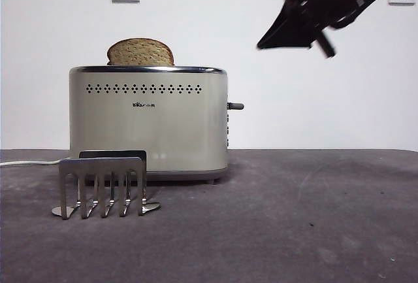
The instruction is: Pick up a slice of bread from the rack,put the bread on the toaster,press the button
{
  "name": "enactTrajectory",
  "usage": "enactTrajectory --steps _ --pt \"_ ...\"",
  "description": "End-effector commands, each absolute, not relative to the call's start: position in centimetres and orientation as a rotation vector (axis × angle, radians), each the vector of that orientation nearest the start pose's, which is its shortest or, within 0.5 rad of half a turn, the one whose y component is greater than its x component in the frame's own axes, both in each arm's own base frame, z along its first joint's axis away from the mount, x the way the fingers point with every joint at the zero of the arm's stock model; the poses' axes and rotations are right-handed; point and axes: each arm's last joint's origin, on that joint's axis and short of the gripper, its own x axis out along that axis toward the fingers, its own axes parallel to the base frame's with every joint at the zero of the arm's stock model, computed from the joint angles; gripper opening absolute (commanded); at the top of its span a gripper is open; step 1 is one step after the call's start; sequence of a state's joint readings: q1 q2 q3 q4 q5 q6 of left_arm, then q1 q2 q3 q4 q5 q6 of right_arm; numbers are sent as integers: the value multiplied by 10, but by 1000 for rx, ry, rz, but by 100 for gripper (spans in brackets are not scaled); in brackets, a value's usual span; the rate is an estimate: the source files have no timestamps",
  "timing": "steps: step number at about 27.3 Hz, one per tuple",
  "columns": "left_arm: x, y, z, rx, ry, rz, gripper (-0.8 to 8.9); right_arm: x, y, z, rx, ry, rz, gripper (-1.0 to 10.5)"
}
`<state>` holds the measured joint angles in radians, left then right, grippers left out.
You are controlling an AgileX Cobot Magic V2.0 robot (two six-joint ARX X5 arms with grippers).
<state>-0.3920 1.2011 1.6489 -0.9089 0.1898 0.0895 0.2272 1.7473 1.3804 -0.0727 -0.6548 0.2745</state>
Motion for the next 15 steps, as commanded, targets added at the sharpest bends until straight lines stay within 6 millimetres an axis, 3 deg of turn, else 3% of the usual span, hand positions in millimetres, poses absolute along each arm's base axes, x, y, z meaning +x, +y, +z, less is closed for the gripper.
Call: enactTrajectory --steps 1,6,15 --pt "183 -83 468 88 450 -616 291 401 115 282 372 587 805 -13" --pt "179 -82 468 60 463 -628 291 417 124 265 380 622 807 -12" --pt "179 -82 468 60 464 -627 291 430 134 229 384 679 800 -12"
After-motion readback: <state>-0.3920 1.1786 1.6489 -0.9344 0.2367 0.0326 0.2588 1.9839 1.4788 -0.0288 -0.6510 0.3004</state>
